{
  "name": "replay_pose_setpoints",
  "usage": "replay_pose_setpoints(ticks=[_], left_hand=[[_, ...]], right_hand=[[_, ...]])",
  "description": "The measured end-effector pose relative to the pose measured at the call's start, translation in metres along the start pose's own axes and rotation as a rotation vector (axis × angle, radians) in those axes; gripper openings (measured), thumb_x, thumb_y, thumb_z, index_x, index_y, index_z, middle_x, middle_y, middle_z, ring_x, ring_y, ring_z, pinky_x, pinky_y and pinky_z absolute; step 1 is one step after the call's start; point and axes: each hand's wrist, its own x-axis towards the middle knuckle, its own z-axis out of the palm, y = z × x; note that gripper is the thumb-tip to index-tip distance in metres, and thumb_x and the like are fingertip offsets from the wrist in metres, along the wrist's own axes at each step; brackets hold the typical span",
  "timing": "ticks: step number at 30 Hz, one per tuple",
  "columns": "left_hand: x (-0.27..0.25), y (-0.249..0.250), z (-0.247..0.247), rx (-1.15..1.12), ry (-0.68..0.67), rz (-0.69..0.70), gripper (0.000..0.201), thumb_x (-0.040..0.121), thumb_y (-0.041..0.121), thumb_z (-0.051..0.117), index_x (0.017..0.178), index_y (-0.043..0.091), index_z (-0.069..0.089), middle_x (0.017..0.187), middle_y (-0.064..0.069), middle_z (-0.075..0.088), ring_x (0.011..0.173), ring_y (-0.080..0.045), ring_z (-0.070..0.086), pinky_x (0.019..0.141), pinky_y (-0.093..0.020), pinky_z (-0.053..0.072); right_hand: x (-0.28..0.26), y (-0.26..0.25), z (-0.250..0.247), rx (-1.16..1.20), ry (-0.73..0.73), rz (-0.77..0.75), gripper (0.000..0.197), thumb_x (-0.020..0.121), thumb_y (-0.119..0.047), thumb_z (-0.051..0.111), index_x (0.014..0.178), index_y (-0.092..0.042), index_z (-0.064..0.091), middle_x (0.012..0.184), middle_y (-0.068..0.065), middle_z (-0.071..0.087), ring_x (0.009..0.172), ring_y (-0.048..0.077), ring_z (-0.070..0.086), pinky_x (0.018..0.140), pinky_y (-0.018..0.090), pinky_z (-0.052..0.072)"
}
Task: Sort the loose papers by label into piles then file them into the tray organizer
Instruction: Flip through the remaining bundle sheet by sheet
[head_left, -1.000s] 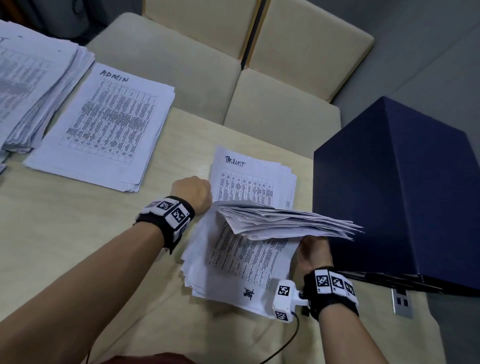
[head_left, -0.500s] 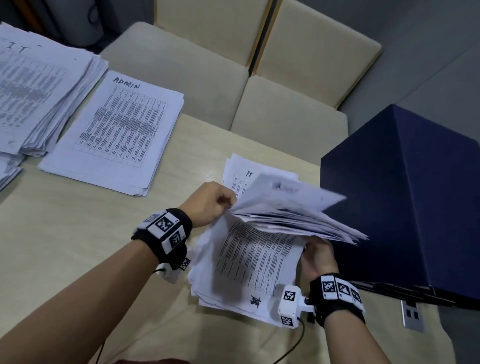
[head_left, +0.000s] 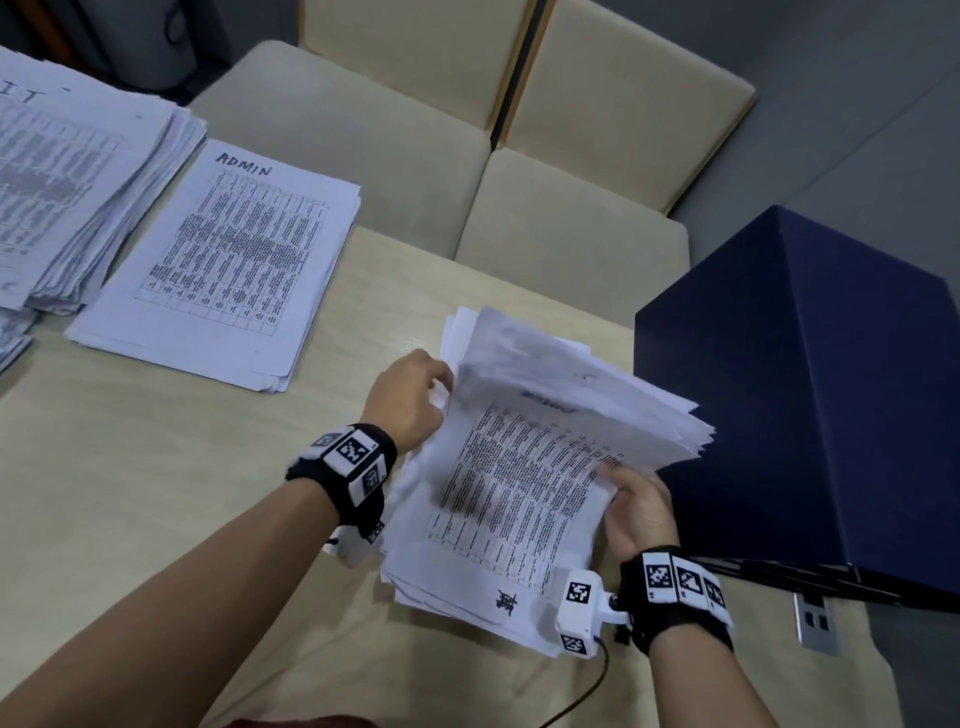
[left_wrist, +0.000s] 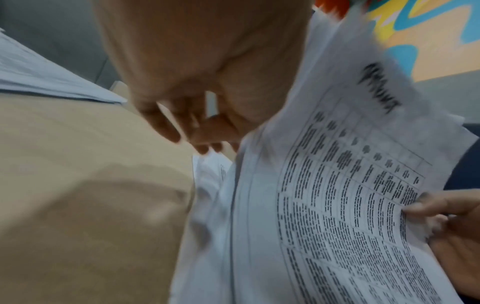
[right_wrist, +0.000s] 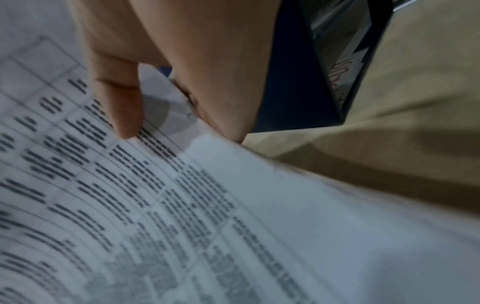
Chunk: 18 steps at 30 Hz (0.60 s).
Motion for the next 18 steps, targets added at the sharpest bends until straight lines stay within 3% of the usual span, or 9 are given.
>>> replay_pose_setpoints(ticks=[2, 3, 5, 7, 8, 10, 13, 16, 18], left_hand=[[-0.008, 0.004, -0.007, -0.203, -0.178, 0.025, 0.031, 0.072, -0.009, 0.056, 0.087, 0.016, 0.065, 0.081, 0.005, 0.063, 0.071, -0.014, 0.059, 0.062, -0.022, 0.047], [-0.011, 0.004, -0.01, -0.295, -0.236, 0.016, 0.025, 0.072, -0.006, 0.062, 0.085, 0.016, 0.064, 0.076, 0.006, 0.063, 0.067, -0.012, 0.059, 0.06, -0.02, 0.046], [-0.018, 0.009, -0.018, -0.456, -0.255, 0.04, 0.018, 0.078, 0.004, 0.075, 0.092, 0.014, 0.068, 0.081, 0.008, 0.068, 0.071, -0.008, 0.066, 0.066, -0.019, 0.051], [-0.023, 0.016, -0.025, -0.546, -0.168, 0.099, 0.015, 0.086, 0.007, 0.074, 0.097, 0.017, 0.073, 0.087, 0.009, 0.072, 0.075, 0.003, 0.067, 0.073, -0.015, 0.051], [-0.026, 0.022, -0.029, -0.572, -0.113, 0.114, 0.017, 0.088, 0.005, 0.071, 0.093, 0.021, 0.073, 0.084, 0.01, 0.072, 0.072, 0.004, 0.065, 0.071, -0.014, 0.05], [-0.032, 0.04, -0.037, -0.713, -0.043, 0.089, 0.014, 0.092, 0.008, 0.067, 0.091, 0.021, 0.072, 0.078, 0.008, 0.073, 0.068, -0.005, 0.065, 0.07, -0.022, 0.05], [-0.043, 0.076, -0.052, -0.922, 0.087, 0.1, 0.013, 0.093, 0.02, 0.068, 0.103, 0.012, 0.07, 0.093, -0.002, 0.077, 0.084, -0.02, 0.073, 0.075, -0.037, 0.06], [-0.057, 0.11, -0.064, -0.929, 0.255, 0.217, 0.01, 0.093, 0.023, 0.068, 0.097, 0.015, 0.069, 0.092, -0.009, 0.075, 0.085, -0.029, 0.072, 0.076, -0.045, 0.061], [-0.065, 0.124, -0.066, -0.923, 0.315, 0.256, 0.021, 0.09, 0.026, 0.072, 0.102, 0.01, 0.067, 0.096, -0.015, 0.072, 0.088, -0.031, 0.07, 0.077, -0.049, 0.06]], right_hand=[[-0.003, -0.008, 0.004, 0.038, -0.081, 0.027, 0.05, 0.048, 0.0, 0.087, 0.087, -0.005, 0.056, 0.096, 0.019, 0.063, 0.101, 0.039, 0.066, 0.081, 0.043, 0.061], [-0.006, -0.011, 0.006, 0.063, -0.127, 0.03, 0.053, 0.049, 0.0, 0.087, 0.093, -0.003, 0.058, 0.101, 0.022, 0.062, 0.106, 0.043, 0.065, 0.089, 0.05, 0.059], [-0.02, -0.022, 0.015, 0.053, -0.188, -0.001, 0.037, 0.069, 0.009, 0.07, 0.103, -0.002, 0.061, 0.098, 0.021, 0.068, 0.098, 0.039, 0.069, 0.085, 0.047, 0.06], [-0.037, -0.036, 0.027, 0.016, -0.246, -0.075, 0.03, 0.081, 0.017, 0.055, 0.103, -0.001, 0.063, 0.089, 0.015, 0.072, 0.084, 0.03, 0.072, 0.073, 0.038, 0.061], [-0.044, -0.043, 0.032, -0.018, -0.264, -0.125, 0.027, 0.082, 0.014, 0.06, 0.104, -0.001, 0.063, 0.091, 0.016, 0.073, 0.085, 0.029, 0.073, 0.075, 0.039, 0.059], [-0.058, -0.055, 0.043, -0.145, -0.238, -0.259, 0.037, 0.073, -0.005, 0.08, 0.107, -0.004, 0.066, 0.103, 0.017, 0.074, 0.098, 0.031, 0.073, 0.088, 0.044, 0.056], [-0.084, -0.073, 0.057, -0.204, -0.163, -0.479, 0.044, 0.078, -0.023, 0.08, 0.118, -0.01, 0.067, 0.118, 0.01, 0.075, 0.115, 0.027, 0.069, 0.102, 0.046, 0.052], [-0.107, -0.088, 0.066, -0.181, -0.129, -0.665, 0.031, 0.093, -0.017, 0.071, 0.123, -0.016, 0.065, 0.117, -0.006, 0.075, 0.116, 0.014, 0.068, 0.101, 0.033, 0.052], [-0.117, -0.091, 0.068, -0.181, -0.114, -0.725, 0.026, 0.095, -0.011, 0.068, 0.12, -0.015, 0.064, 0.106, -0.015, 0.076, 0.109, 0.005, 0.069, 0.094, 0.021, 0.052]])
